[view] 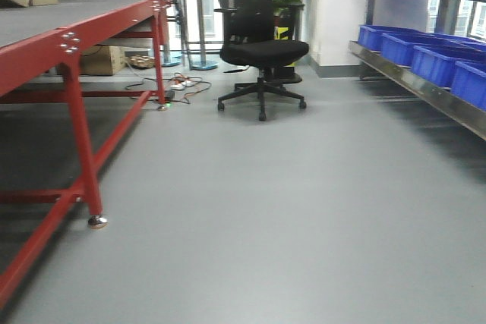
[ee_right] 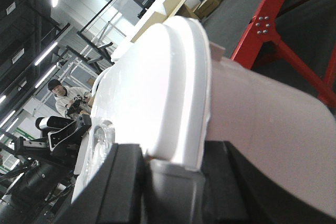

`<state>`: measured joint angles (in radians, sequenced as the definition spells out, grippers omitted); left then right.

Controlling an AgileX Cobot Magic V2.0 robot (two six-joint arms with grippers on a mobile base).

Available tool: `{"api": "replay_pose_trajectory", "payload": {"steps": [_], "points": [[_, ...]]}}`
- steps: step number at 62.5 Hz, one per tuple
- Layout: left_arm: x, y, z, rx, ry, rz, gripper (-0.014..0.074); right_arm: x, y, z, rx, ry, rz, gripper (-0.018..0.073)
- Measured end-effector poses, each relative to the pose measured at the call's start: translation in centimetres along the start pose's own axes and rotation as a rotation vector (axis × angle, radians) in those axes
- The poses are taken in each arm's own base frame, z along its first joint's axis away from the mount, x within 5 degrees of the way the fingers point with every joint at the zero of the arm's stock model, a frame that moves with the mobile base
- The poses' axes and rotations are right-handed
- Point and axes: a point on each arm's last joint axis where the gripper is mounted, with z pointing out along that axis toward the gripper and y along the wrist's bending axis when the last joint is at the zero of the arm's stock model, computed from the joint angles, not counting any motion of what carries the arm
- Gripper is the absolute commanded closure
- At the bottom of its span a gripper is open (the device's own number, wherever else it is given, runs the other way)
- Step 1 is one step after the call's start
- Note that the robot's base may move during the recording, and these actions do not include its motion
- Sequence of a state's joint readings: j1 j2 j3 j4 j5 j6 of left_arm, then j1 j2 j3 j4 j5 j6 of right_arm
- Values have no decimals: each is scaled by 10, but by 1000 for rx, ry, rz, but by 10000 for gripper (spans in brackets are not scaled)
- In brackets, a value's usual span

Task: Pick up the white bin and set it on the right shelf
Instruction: 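Carry the bin with both grippers while driving past the red table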

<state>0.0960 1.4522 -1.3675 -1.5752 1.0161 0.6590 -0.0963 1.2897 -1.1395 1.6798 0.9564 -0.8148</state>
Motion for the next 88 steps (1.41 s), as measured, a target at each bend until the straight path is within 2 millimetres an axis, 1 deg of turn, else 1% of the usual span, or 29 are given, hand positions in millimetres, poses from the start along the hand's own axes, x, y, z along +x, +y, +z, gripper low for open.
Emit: {"api": "replay_pose_trajectory", "payload": {"steps": [88], "points": [[0, 0, 0, 1, 5, 1, 722, 0, 0, 0, -1, -4, 2, 440]]}}
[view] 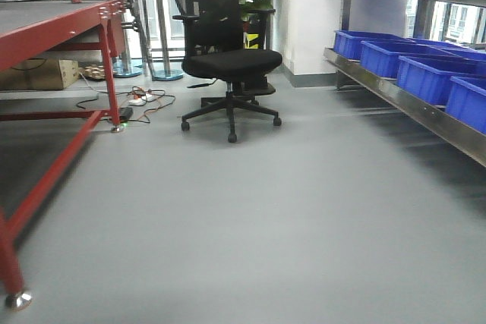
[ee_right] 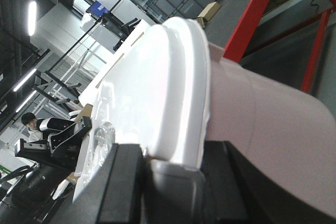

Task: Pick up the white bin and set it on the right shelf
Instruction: 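Carry the bin with both grippers while driving past the red table, then carry the bin with both grippers while driving up to the steel rack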

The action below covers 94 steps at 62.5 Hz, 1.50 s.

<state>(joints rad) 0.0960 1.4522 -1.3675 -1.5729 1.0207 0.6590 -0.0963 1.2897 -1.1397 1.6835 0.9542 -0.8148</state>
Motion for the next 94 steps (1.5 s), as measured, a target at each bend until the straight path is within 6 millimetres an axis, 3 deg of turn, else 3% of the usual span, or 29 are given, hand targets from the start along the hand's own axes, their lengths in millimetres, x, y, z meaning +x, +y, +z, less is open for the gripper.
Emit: {"api": "replay_pose_trajectory", "payload": {"steps": [94], "points": [[0, 0, 0, 0, 3, 1, 722, -1, 0, 0, 0, -6, 3, 440]]}}
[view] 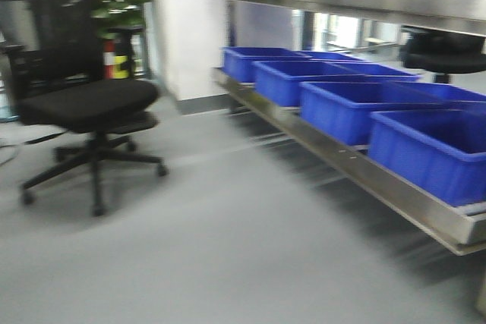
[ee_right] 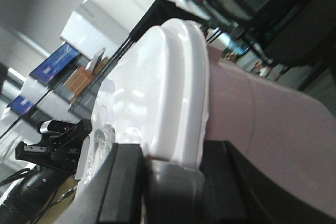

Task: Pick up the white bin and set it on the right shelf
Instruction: 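Carry the bin with both grippers while driving up to the steel rack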

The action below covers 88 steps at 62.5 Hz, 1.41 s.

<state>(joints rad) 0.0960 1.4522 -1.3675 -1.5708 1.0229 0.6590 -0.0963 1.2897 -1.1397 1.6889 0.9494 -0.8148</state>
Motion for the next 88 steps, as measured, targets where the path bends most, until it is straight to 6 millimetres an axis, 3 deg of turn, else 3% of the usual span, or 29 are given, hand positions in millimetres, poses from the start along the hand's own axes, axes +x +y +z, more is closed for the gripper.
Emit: {"api": "replay_pose_trajectory", "payload": {"steps": [88], "points": [[1, 4, 2, 2, 11, -9, 722, -1, -1, 0, 10, -14, 1, 440]]}}
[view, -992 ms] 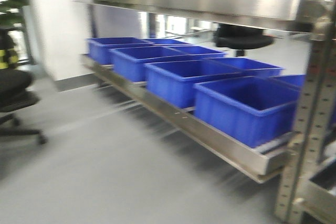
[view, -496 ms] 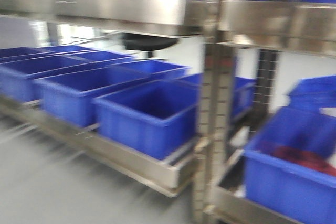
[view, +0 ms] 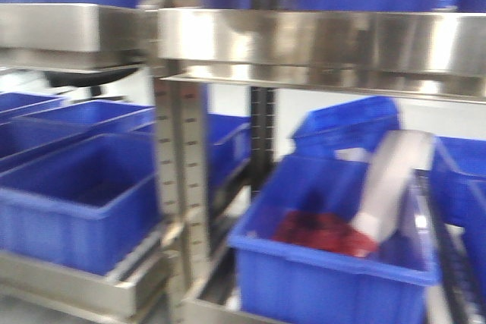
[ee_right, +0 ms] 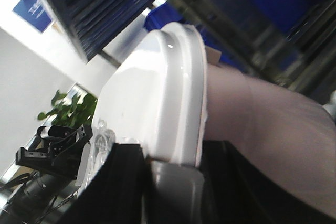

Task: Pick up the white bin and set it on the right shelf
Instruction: 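Carry the bin with both grippers while driving up to the steel rack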

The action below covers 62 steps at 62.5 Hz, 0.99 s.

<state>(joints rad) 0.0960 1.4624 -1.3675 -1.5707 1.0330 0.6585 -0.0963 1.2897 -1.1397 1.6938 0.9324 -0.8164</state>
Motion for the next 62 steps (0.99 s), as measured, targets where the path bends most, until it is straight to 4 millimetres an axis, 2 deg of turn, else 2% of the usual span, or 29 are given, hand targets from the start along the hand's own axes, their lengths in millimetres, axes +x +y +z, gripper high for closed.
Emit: {"api": "replay_pose_trajectory", "payload": {"steps": [62], "points": [[0, 0, 0, 1, 4, -1, 722, -1, 0, 0, -1, -10, 5, 440]]}}
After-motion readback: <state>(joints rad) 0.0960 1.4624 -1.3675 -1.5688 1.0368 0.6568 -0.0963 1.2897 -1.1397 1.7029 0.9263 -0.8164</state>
